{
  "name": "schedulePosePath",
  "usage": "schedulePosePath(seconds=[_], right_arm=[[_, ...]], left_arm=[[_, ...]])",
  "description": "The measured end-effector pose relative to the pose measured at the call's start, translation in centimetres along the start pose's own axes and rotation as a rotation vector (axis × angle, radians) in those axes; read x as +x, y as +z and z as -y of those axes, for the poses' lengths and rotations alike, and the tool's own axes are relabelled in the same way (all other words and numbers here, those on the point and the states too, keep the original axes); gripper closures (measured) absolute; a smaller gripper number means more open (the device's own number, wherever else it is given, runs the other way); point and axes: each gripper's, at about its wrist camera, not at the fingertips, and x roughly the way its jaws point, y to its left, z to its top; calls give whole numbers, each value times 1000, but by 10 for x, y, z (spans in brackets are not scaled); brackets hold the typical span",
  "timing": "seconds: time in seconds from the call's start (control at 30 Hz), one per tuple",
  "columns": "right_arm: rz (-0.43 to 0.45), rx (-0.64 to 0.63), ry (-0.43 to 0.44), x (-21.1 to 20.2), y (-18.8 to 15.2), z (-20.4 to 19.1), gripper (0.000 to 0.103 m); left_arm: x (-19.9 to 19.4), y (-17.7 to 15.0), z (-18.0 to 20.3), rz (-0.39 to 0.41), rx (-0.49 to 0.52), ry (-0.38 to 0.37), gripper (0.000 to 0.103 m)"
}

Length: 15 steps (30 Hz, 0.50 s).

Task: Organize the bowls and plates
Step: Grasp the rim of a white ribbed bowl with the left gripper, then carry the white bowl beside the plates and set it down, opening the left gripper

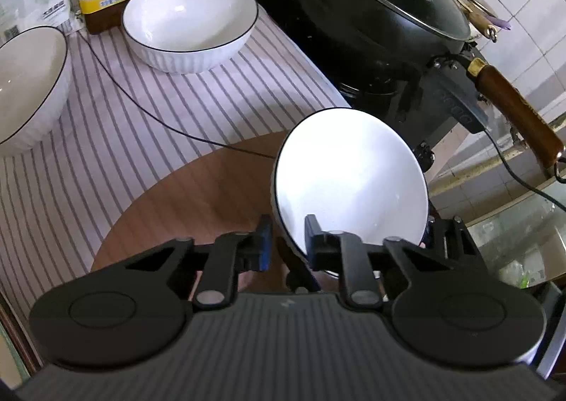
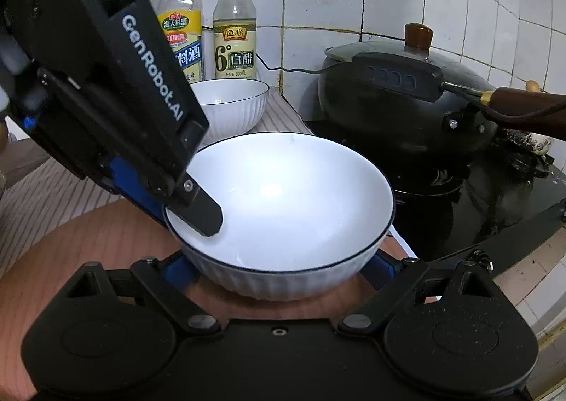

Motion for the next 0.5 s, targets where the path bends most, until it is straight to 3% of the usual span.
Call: schedulePosePath(seconds=[0.27, 0.5], right_arm=[[-10, 16, 9, -3, 4, -2, 6], [14, -36, 40, -19, 13, -23, 6]], left_arm=[[-6, -2, -1, 1, 24, 14, 88], [-35, -11, -16, 19, 1, 32, 88]])
